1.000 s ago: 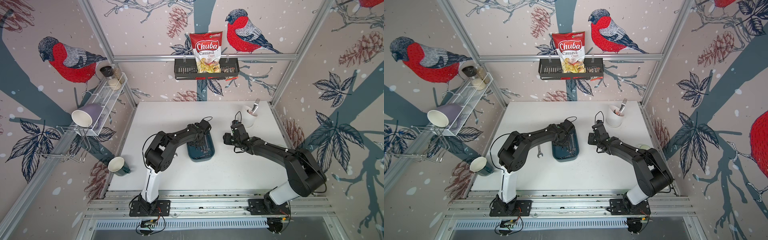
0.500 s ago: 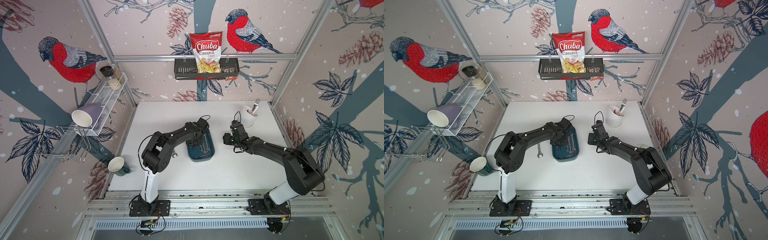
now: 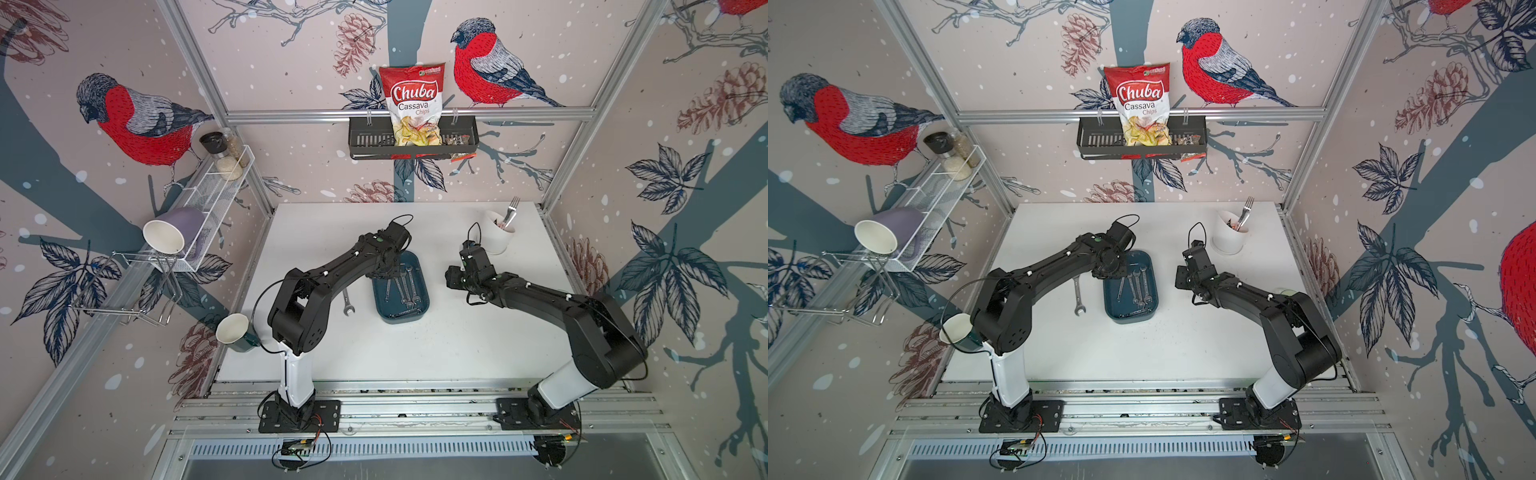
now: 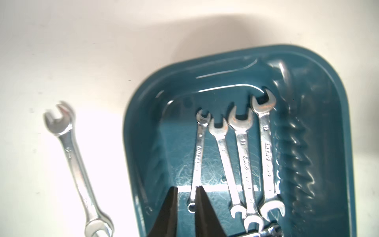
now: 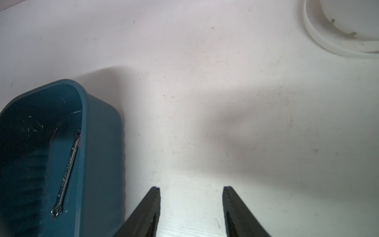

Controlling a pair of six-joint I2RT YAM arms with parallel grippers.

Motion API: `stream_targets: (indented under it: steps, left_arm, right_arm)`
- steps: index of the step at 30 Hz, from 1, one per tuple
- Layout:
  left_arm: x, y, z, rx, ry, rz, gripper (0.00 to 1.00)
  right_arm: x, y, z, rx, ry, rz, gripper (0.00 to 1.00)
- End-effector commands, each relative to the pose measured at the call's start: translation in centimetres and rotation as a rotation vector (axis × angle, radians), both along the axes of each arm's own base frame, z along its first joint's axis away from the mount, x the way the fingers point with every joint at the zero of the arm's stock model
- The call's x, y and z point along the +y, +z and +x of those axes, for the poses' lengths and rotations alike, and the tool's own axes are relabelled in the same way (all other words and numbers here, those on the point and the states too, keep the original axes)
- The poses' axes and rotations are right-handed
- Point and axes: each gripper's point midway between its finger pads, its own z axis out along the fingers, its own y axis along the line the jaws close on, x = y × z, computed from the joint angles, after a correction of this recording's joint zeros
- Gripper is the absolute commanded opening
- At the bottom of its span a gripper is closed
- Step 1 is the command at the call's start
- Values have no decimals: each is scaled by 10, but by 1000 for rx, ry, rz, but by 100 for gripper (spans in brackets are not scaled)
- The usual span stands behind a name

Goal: Take out the wrench from the storage box
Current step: Pick up the wrench from the storage box.

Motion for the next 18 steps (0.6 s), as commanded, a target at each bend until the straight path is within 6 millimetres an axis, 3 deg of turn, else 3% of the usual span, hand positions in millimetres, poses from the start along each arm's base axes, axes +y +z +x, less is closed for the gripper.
stream_targets:
  steps: [1, 5, 18]
  left_arm:
    - [-8, -10, 0, 16, -48, -19, 27]
    - [-29, -15, -3, 17, -80, -34, 35]
    - [-45, -52, -15, 95, -9, -13, 37]
  right_arm:
    - [1, 3, 3, -13, -2, -2, 54]
    - [1, 2, 4, -10, -1, -3, 54]
    - [0, 1, 4, -9, -6, -2, 54]
